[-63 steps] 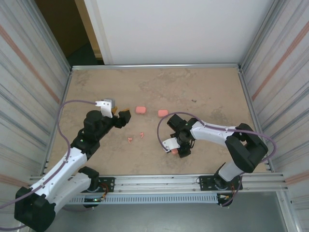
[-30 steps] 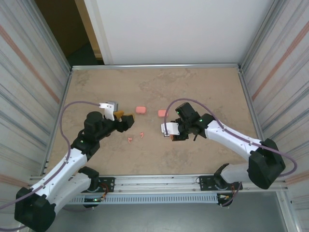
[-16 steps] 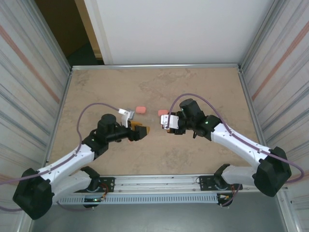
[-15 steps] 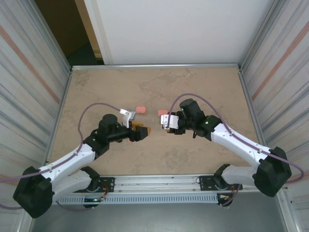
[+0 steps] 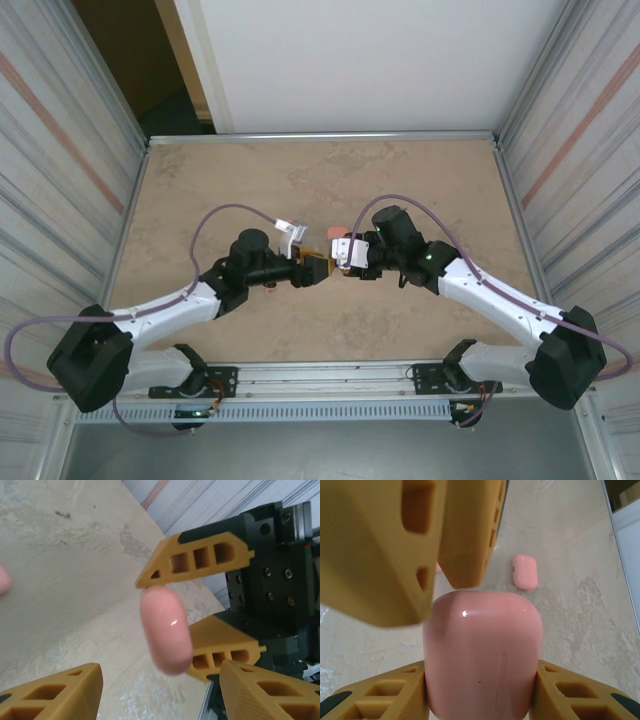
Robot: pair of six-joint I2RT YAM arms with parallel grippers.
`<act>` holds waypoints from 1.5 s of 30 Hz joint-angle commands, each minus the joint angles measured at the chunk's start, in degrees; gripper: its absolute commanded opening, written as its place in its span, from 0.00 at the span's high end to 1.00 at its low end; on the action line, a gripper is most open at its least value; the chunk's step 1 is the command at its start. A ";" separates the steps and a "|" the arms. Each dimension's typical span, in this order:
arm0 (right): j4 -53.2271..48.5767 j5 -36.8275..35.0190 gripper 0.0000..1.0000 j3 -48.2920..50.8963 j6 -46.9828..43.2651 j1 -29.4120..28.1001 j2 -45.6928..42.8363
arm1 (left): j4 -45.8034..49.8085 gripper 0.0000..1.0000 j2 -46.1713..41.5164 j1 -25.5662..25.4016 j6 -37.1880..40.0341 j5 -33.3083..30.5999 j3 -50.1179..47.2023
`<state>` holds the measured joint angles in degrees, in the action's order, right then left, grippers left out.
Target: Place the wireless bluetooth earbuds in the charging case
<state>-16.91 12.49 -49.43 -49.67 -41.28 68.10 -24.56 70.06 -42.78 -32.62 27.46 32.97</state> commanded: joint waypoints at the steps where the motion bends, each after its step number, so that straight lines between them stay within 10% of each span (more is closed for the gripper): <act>1: 1.08 1.15 0.54 1.00 1.68 -0.32 -1.53 | -3.26 0.41 1.33 -1.00 -0.58 -0.13 2.46; 33: 0.13 3.69 0.53 1.18 4.93 -0.23 -0.84 | -8.36 0.83 8.18 -3.80 -2.37 -3.60 3.60; 45: 0.77 7.63 0.29 1.18 8.63 1.54 -4.32 | -10.46 0.93 3.47 -3.56 4.12 -6.65 1.23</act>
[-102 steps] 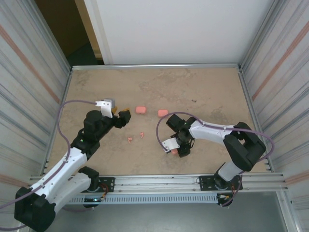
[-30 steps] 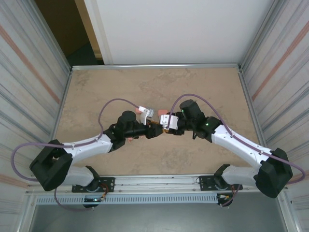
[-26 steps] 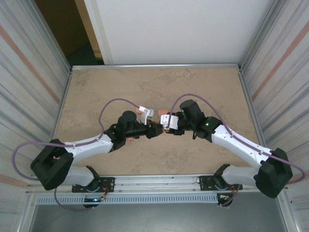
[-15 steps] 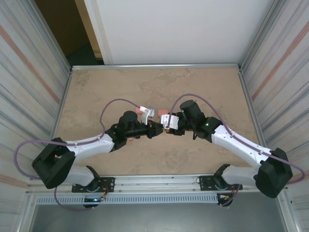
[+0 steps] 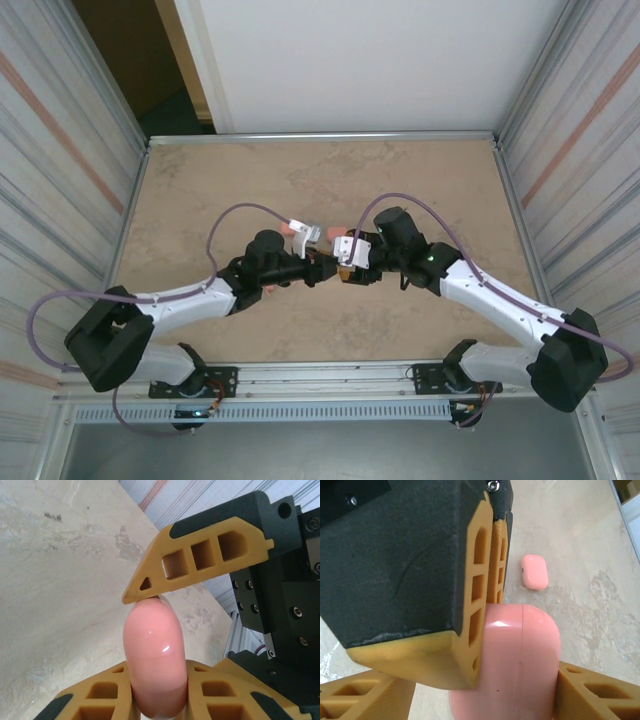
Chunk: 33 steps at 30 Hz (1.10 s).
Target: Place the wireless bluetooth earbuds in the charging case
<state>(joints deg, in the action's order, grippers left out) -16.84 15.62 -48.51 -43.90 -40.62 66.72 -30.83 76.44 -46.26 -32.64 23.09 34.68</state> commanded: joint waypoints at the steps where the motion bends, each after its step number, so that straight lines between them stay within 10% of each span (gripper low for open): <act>1: 1.82 5.75 0.27 0.94 3.75 1.21 -3.68 | -4.44 0.94 -3.55 0.17 5.22 -2.33 -0.65; 17: 36.52 11.13 0.12 12.62 33.41 5.66 -9.02 | -15.72 1.00 -13.85 17.87 14.95 8.75 -4.90; 33: 57.40 24.47 0.01 9.62 53.67 10.52 -6.74 | -22.78 1.00 -13.71 18.79 27.39 14.35 5.22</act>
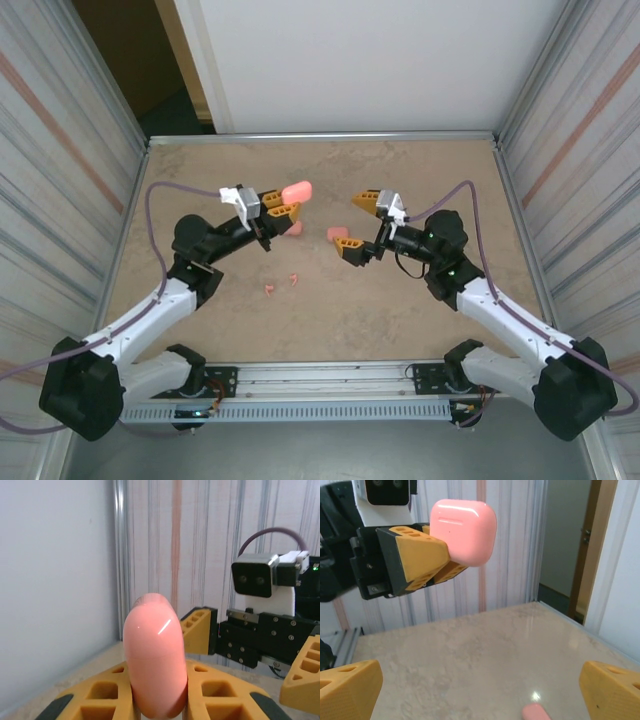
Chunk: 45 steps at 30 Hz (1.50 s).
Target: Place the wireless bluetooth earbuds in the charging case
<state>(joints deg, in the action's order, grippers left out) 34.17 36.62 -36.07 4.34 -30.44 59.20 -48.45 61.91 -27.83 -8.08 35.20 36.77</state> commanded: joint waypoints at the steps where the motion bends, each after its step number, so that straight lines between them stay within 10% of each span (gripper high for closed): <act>1: 6.81 3.83 0.01 -3.41 5.96 0.29 1.19 | -6.75 1.00 1.33 0.33 2.36 2.47 3.42; 12: 8.71 13.88 0.03 -9.46 6.94 1.08 5.45 | -15.74 1.00 5.97 0.32 -3.17 8.08 2.76; 45: -3.98 0.83 0.12 -23.84 5.90 -2.52 14.47 | -15.35 1.00 6.65 0.30 -2.21 9.89 3.06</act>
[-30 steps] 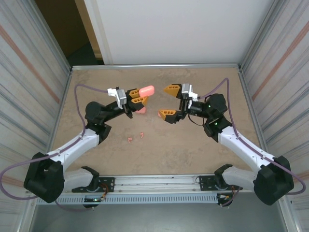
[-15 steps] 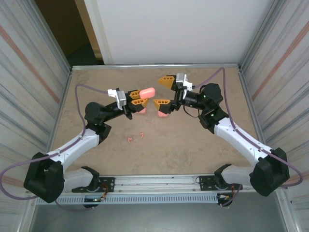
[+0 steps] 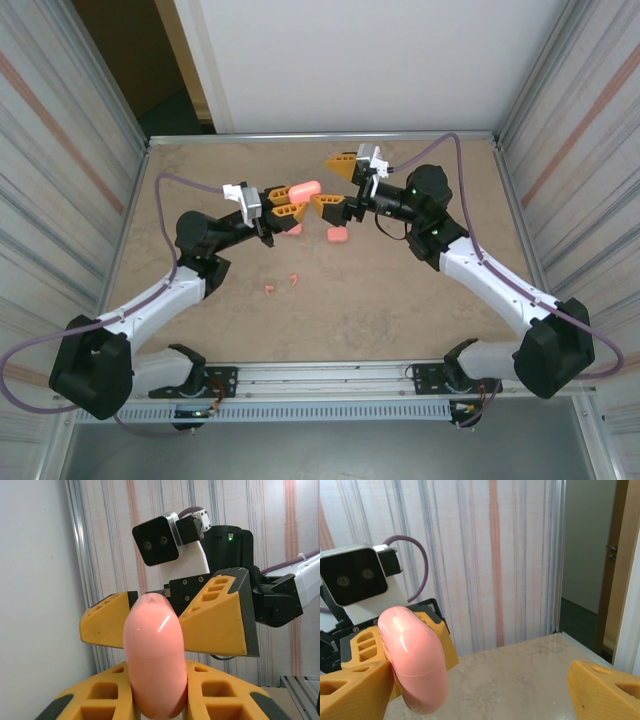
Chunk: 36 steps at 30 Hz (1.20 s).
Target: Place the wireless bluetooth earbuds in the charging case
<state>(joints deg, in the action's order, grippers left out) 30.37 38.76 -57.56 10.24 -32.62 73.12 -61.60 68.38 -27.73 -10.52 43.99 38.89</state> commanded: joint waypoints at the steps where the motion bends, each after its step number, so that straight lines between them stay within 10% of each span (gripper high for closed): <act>1: -0.14 -1.34 0.12 -2.43 0.02 -0.33 0.64 | -2.14 1.00 0.25 0.23 0.17 1.18 0.92; 36: -4.07 -3.40 0.18 -6.47 0.15 0.81 2.96 | -1.68 1.00 0.00 0.20 1.12 1.43 0.68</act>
<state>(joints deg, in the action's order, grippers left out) 26.81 38.59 -61.49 10.26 -32.56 75.00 -61.14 68.84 -27.31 -10.46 42.83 38.89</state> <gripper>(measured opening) 0.825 0.214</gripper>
